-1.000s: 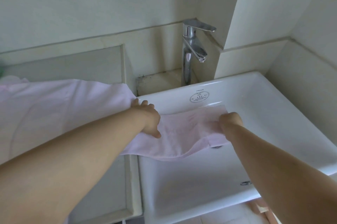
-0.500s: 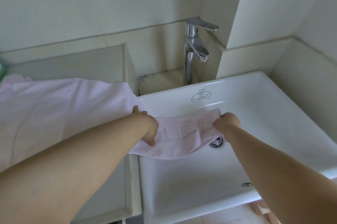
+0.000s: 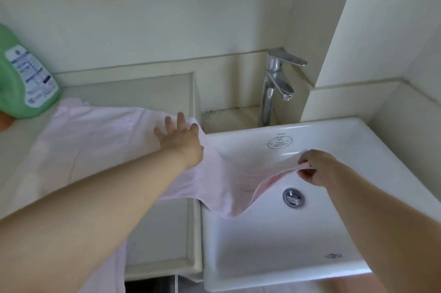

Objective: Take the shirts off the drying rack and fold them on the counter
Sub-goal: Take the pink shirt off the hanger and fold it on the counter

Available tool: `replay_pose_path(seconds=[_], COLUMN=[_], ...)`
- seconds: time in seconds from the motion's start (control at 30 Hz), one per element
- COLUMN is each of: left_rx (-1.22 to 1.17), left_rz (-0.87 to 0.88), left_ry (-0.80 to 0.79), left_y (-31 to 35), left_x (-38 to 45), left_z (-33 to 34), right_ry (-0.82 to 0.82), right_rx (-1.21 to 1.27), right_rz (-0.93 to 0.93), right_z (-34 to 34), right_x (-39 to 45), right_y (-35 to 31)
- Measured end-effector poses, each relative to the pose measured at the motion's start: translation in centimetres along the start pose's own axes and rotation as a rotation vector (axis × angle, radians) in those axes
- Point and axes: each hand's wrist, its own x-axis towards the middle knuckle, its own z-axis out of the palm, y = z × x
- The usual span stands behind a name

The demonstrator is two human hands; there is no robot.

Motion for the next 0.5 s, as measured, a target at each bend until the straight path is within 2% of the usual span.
replay_pose_path(seconds=[0.03, 0.1, 0.3, 0.37, 0.43, 0.5], left_rx=[-0.092, -0.284, -0.887, -1.107, -1.245, -1.404], left_rz=[-0.026, 0.04, 0.173, 0.265, 0.436, 0.424], left_ry=[-0.085, -0.202, -0.022, -0.091, -0.186, -0.14], left_y=[-1.3, -3.3, -9.3, -11.4, -14.0, -16.8], left_x=[-0.4, -0.9, -3.4, -4.5, -6.6, -7.9], left_z=[-0.2, -0.5, -4.5, -5.4, -6.2, -6.2], right_ry=[-0.047, -0.134, -0.496, -0.575, -0.658, -0.738], right_rx=[0.079, 0.17, 0.223, 0.163, 0.096, 0.082], right_rz=[-0.028, -0.087, -0.334, -0.414, -0.483, -0.506], right_z=[0.7, 2.0, 10.3, 14.4, 19.1, 23.7], right_x=[-1.1, -4.0, -16.6, -20.8, -25.1, -28.9], right_y=[-1.4, -4.1, -9.1, -9.2, -8.4, -7.2])
